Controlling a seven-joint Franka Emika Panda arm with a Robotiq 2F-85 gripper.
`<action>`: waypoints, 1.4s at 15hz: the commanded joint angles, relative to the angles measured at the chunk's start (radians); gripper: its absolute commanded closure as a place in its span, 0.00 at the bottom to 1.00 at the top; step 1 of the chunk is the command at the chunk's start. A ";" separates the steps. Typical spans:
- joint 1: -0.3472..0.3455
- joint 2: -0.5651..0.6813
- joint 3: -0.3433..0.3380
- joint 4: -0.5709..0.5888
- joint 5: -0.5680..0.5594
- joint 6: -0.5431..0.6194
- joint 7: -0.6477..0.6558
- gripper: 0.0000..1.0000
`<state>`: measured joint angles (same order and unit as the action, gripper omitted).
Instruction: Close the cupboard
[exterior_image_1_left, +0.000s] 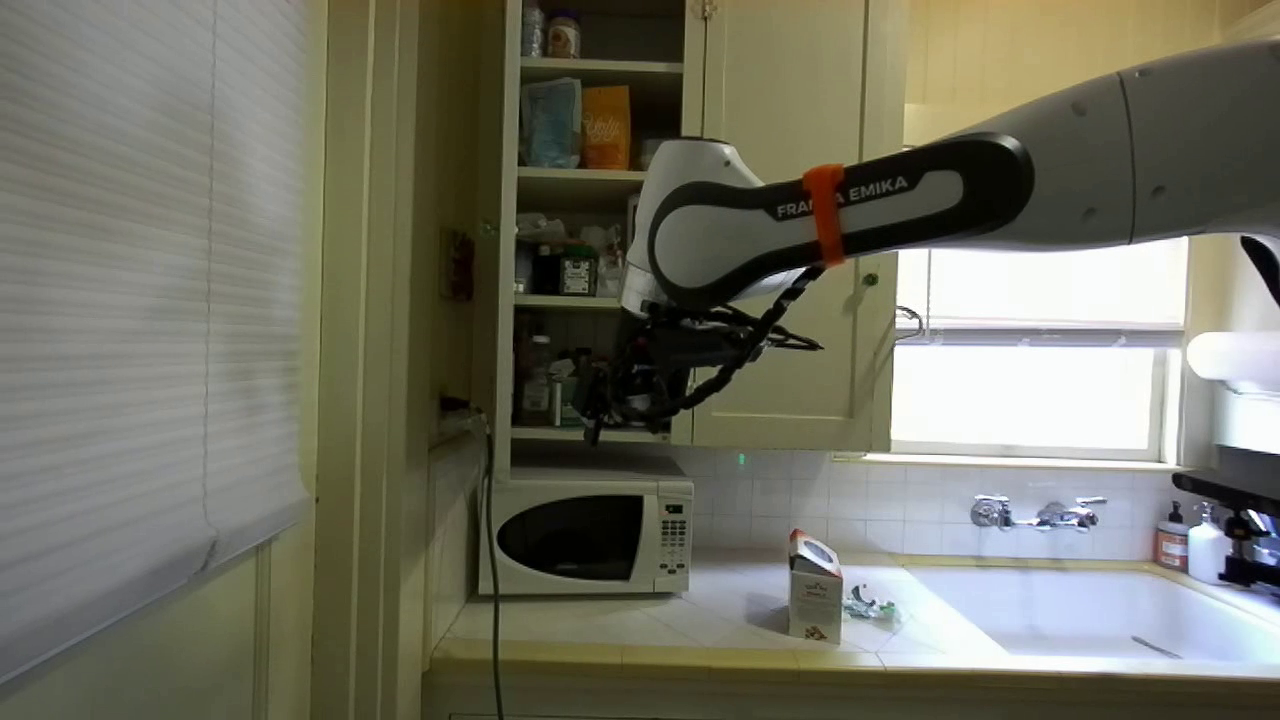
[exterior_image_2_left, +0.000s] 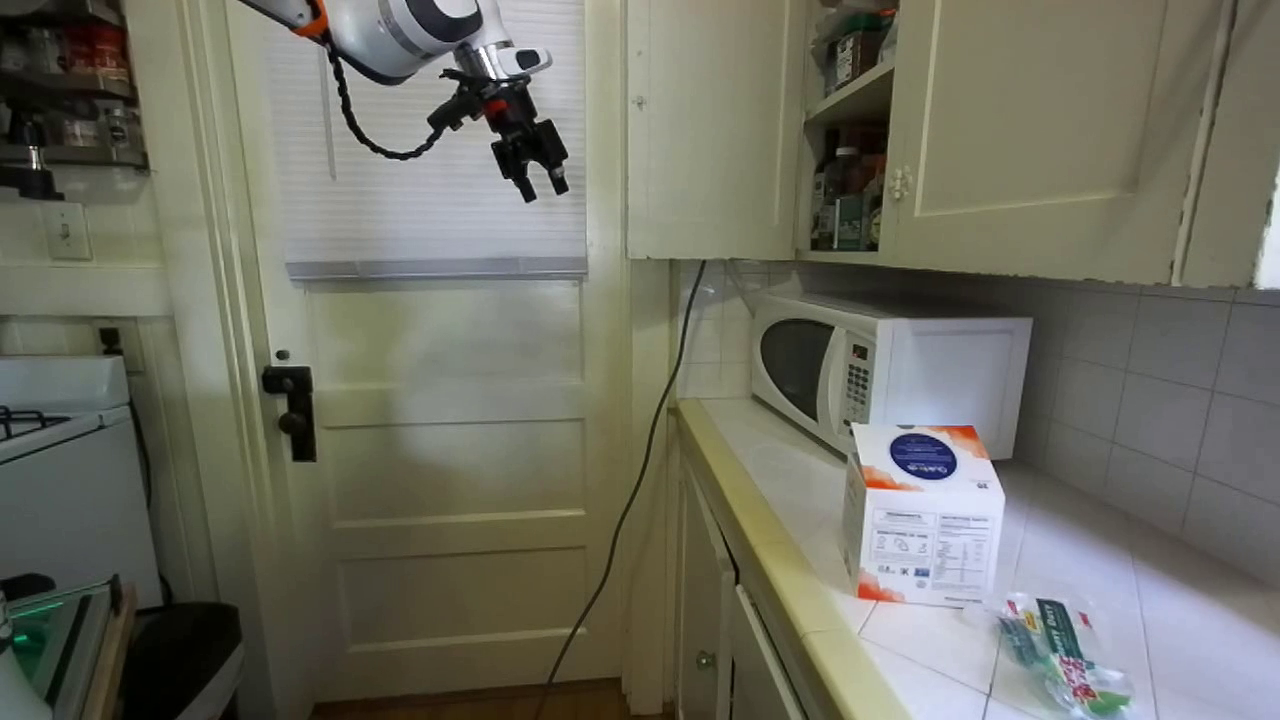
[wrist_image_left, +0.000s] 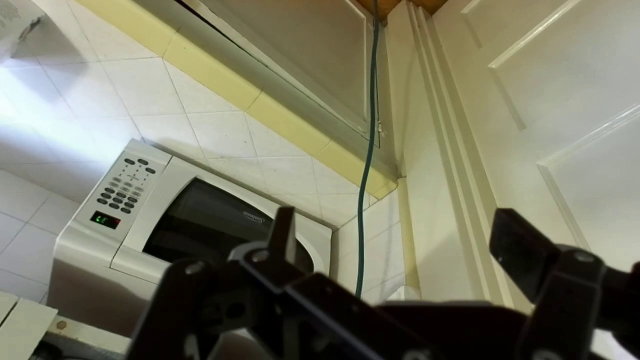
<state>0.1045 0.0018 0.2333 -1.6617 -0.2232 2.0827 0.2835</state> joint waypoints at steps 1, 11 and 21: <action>0.024 0.011 -0.025 0.012 -0.041 0.001 0.028 0.00; 0.179 0.401 -0.079 0.465 -0.350 0.155 0.123 0.00; 0.317 0.597 -0.218 0.760 -0.559 0.249 0.368 0.00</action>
<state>0.3840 0.5349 0.0647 -1.0031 -0.7036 2.3267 0.5826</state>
